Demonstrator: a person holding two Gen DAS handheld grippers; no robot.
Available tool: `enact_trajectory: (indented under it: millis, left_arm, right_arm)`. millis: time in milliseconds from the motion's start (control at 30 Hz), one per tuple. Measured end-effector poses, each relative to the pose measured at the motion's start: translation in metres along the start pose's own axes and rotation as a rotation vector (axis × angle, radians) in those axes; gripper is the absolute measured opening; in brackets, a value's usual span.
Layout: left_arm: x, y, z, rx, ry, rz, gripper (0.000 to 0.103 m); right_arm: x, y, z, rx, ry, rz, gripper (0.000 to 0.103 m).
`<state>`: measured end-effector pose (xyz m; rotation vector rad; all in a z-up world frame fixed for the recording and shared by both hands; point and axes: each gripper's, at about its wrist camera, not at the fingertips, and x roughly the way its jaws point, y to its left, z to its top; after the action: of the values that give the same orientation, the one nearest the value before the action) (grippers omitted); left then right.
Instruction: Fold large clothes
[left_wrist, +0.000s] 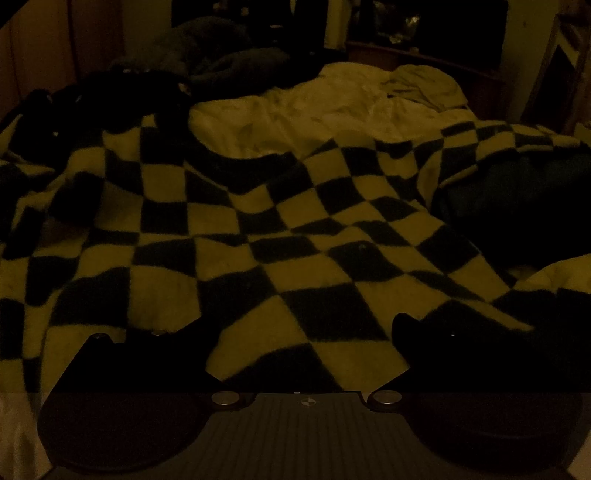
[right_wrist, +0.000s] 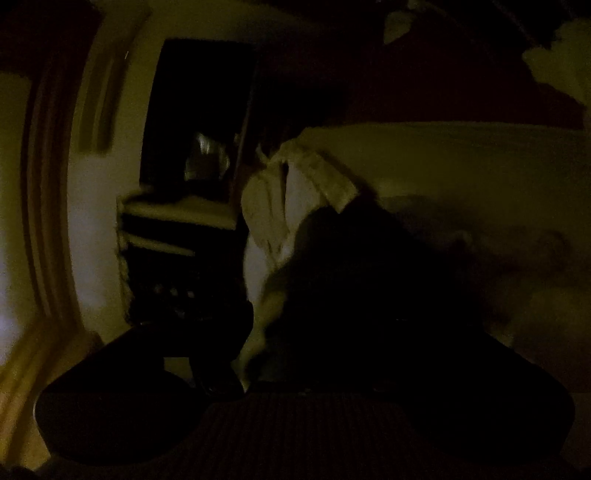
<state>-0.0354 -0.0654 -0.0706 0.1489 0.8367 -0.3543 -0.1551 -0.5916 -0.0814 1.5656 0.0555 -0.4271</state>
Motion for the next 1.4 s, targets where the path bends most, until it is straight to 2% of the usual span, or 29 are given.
enact_trajectory:
  millis: [67, 100, 133, 233, 300, 400, 500, 633, 767, 900, 1000, 1067, 1200, 1267, 1300, 1333, 1367, 1400]
  left_arm:
    - [0.000, 0.001, -0.001, -0.003, -0.001, -0.005, 0.103]
    - [0.000, 0.002, -0.001, -0.006, -0.001, -0.008, 0.103]
    - [0.000, 0.002, -0.001, -0.009, -0.002, -0.012, 0.103]
    - [0.000, 0.005, -0.003, -0.014, -0.005, -0.026, 0.103]
    - [0.000, 0.008, -0.004, -0.020, -0.008, -0.035, 0.103]
    - [0.000, 0.010, -0.005, -0.026, -0.014, -0.046, 0.103]
    - [-0.003, 0.014, -0.006, -0.045, -0.025, -0.052, 0.103]
    - [-0.012, 0.029, -0.009, -0.081, -0.032, -0.062, 0.103]
    - [-0.026, 0.048, -0.014, -0.117, -0.049, -0.042, 0.103]
    - [-0.046, 0.073, -0.018, -0.169, -0.083, 0.009, 0.103]
    - [-0.059, 0.092, -0.021, -0.192, -0.090, 0.000, 0.103]
    - [-0.066, 0.099, -0.024, -0.206, -0.101, -0.010, 0.103]
    - [-0.072, 0.100, -0.023, -0.196, -0.105, -0.021, 0.103]
    - [-0.071, 0.095, -0.020, -0.177, -0.099, -0.020, 0.103]
    - [-0.070, 0.093, -0.021, -0.165, -0.097, -0.017, 0.103]
    - [-0.070, 0.092, -0.022, -0.156, -0.101, -0.014, 0.103]
    - [-0.069, 0.092, -0.023, -0.151, -0.102, -0.011, 0.103]
    - [-0.068, 0.092, -0.024, -0.151, -0.098, -0.009, 0.103]
  right_arm:
    - [0.001, 0.001, 0.010, -0.017, -0.021, 0.002, 0.061]
    - [0.006, 0.003, 0.013, -0.035, -0.020, 0.012, 0.038]
    - [0.011, 0.006, 0.015, -0.054, -0.006, 0.021, 0.009]
    - [0.019, 0.022, 0.017, -0.114, 0.045, 0.017, 0.009]
    - [0.015, 0.044, 0.016, -0.177, 0.027, 0.027, 0.009]
    - [0.016, 0.092, 0.008, -0.314, 0.008, 0.077, 0.009]
    - [0.030, 0.146, -0.021, -0.478, 0.065, 0.134, 0.009]
    - [0.069, 0.203, -0.103, -0.655, 0.252, 0.237, 0.009]
    - [0.115, 0.220, -0.214, -0.730, 0.494, 0.311, 0.009]
    - [0.147, 0.200, -0.342, -0.814, 0.729, 0.316, 0.009]
    - [0.163, 0.167, -0.412, -0.839, 0.849, 0.264, 0.009]
    - [0.172, 0.144, -0.445, -0.854, 0.905, 0.214, 0.009]
    - [0.172, 0.107, -0.484, -0.940, 0.956, 0.141, 0.009]
    - [0.172, 0.094, -0.493, -0.965, 0.974, 0.103, 0.013]
    - [0.178, 0.089, -0.492, -0.960, 0.992, 0.069, 0.024]
    - [0.177, 0.090, -0.492, -0.938, 1.007, 0.051, 0.047]
    - [0.175, 0.088, -0.486, -0.907, 1.015, 0.051, 0.058]
    - [0.171, 0.087, -0.479, -0.875, 1.015, 0.063, 0.073]
